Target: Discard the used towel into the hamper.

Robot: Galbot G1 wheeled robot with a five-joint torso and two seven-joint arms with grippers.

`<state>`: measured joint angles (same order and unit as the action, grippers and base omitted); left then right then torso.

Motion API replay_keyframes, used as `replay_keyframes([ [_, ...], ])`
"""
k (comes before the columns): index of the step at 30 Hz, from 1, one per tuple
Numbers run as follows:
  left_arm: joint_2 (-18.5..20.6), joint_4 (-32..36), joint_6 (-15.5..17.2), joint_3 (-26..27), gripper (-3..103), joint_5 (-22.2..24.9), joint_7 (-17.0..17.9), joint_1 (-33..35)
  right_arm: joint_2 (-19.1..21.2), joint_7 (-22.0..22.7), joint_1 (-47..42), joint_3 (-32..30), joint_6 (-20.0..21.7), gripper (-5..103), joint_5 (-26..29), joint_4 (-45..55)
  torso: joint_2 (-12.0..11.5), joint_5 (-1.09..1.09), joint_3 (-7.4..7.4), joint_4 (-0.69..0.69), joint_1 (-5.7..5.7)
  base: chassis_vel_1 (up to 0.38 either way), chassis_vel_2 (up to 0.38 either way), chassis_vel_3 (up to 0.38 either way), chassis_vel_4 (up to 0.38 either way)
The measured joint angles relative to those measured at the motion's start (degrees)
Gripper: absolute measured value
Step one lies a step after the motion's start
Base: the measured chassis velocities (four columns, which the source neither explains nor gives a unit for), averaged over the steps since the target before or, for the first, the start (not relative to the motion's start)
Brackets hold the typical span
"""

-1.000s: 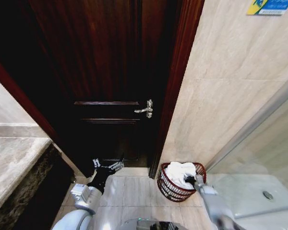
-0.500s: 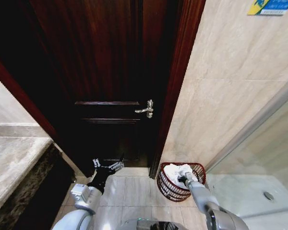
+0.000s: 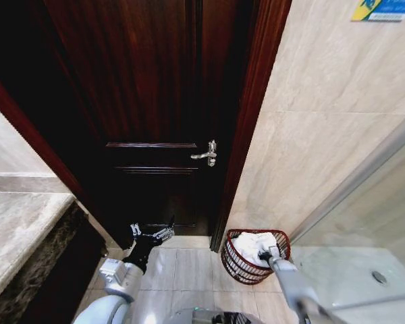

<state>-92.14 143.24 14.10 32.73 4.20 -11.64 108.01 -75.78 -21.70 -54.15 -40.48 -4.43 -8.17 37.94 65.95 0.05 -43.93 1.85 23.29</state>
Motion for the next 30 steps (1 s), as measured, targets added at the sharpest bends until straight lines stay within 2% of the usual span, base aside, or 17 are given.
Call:
replay_keyframes([
  [2, 0.0, 0.0, 0.0, 0.0, 100, 0.0, 0.0, 0.0, 1.7, -1.2, -6.8, 1.9, 0.1, 39, 7.2, 11.8, 0.0, -0.07, 0.01, 0.00, -0.01, 0.000, 0.000, 0.000, 0.000],
  [4, 0.0, 0.0, 0.0, 0.0, 100, 0.0, 0.0, 0.0, 2.4, -1.5, -8.9, 2.0, -0.3, 44, 8.5, 15.3, 0.0, -0.12, 0.02, 0.02, -0.01, 0.000, 0.000, 0.000, 0.000],
  [6, 0.0, 0.0, 0.0, 0.0, 100, 0.0, 0.0, 0.0, 3.5, -1.7, -11.9, 1.8, -1.1, 50, 10.3, 19.4, 0.0, -0.02, 0.02, 0.02, -0.01, 0.000, 0.000, 0.000, 0.000],
  [8, 0.0, 0.0, 0.0, 0.0, 100, 0.0, 0.0, 0.0, 4.9, -2.1, -15.6, 0.8, -1.8, 61, 15.5, 24.6, 0.0, -0.08, 0.02, 0.00, -0.01, 0.000, 0.000, 0.000, 0.000],
  [10, 0.0, 0.0, 0.0, 0.0, 100, 0.0, 0.0, 0.0, 5.2, -2.2, -16.4, 0.8, -1.9, 66, 18.2, 26.1, 0.0, -0.11, 0.02, -0.01, -0.01, 0.000, 0.000, 0.000, 0.000],
  [11, 0.0, 0.0, 0.0, 0.0, 100, 0.0, 0.0, 0.0, 5.3, -1.9, -17.0, 0.9, -1.6, 72, 20.3, 27.5, 0.0, -0.08, 0.01, 0.00, -0.01, 0.000, 0.000, 0.000, 0.000],
  [12, 0.0, 0.0, 0.0, 0.0, 100, 0.0, 0.0, 0.0, 5.2, -1.3, -17.3, 1.1, -0.9, 72, 22.5, 29.1, 0.0, -0.04, 0.01, -0.01, -0.01, 0.000, 0.000, 0.000, 0.000],
  [13, 0.0, 0.0, 0.0, 0.0, 100, 0.0, 0.0, 0.0, 4.6, -0.5, -16.4, 1.5, -0.3, 83, 24.3, 29.9, 0.0, -0.07, 0.02, 0.01, -0.01, 0.000, 0.000, 0.000, 0.000],
  [15, 0.0, 0.0, 0.0, 0.0, 100, 0.0, 0.0, 0.0, 3.8, -0.1, -15.0, 1.7, 0.1, 83, 24.1, 29.2, 0.0, -0.07, 0.02, 0.01, -0.01, 0.000, 0.000, 0.000, 0.000],
  [16, 0.0, 0.0, 0.0, 0.0, 100, 0.0, 0.0, 0.0, 2.9, 0.3, -13.4, 2.0, 0.8, 88, 23.6, 27.8, 0.0, -0.06, 0.02, 0.07, -0.01, 0.000, 0.000, 0.000, 0.000],
  [19, 0.0, 0.0, 0.0, 0.0, 100, 0.0, 0.0, 0.0, -0.4, 1.3, -9.7, 4.0, 4.5, 99, 22.7, 23.7, 0.0, -0.04, 0.01, 0.05, 0.00, 0.000, 0.000, 0.000, 0.000],
  [22, 0.0, 0.0, 0.0, 0.0, 100, 0.0, 0.0, 0.0, -2.0, 1.6, -8.4, 4.6, 5.0, 100, 20.7, 21.5, 0.0, -0.06, 0.01, 0.04, 0.00, 0.000, 0.000, 0.000, 0.000],
  [23, 0.0, 0.0, 0.0, 0.0, 100, 0.0, 0.0, 0.0, -3.4, 2.0, -7.1, 4.7, 4.5, 100, 17.4, 18.7, 0.0, -0.04, 0.01, 0.04, 0.00, 0.000, 0.000, 0.000, 0.000],
  [24, 0.0, 0.0, 0.0, 0.0, 100, 0.0, 0.0, 0.0, -3.4, 2.0, -7.1, 4.7, 4.5, 100, 17.4, 18.7, 0.0, -0.04, 0.01, 0.04, 0.00, 0.000, 0.000, 0.000, 0.000],
  [26, 0.0, 0.0, 0.0, 0.0, 100, 0.0, 0.0, 0.0, -5.4, 2.3, -4.0, 4.3, 0.6, 100, 12.1, 10.5, 0.0, -0.03, 0.01, 0.02, 0.00, 0.000, 0.000, 0.000, 0.000],
  [27, 0.0, 0.0, 0.0, 0.0, 100, 0.0, 0.0, 0.0, -5.4, 2.3, -4.0, 4.3, 0.6, 100, 12.1, 10.5, 0.0, -0.03, 0.01, 0.02, 0.00, 0.000, 0.000, 0.000, 0.000],
  [30, 0.0, 0.0, 0.0, 0.0, 100, 0.0, 0.0, 0.0, -5.1, 1.7, 2.3, 2.9, -4.3, 100, 9.6, -4.3, 0.0, -0.01, 0.00, 0.01, 0.00, 0.000, 0.000, 0.000, 0.000],
])
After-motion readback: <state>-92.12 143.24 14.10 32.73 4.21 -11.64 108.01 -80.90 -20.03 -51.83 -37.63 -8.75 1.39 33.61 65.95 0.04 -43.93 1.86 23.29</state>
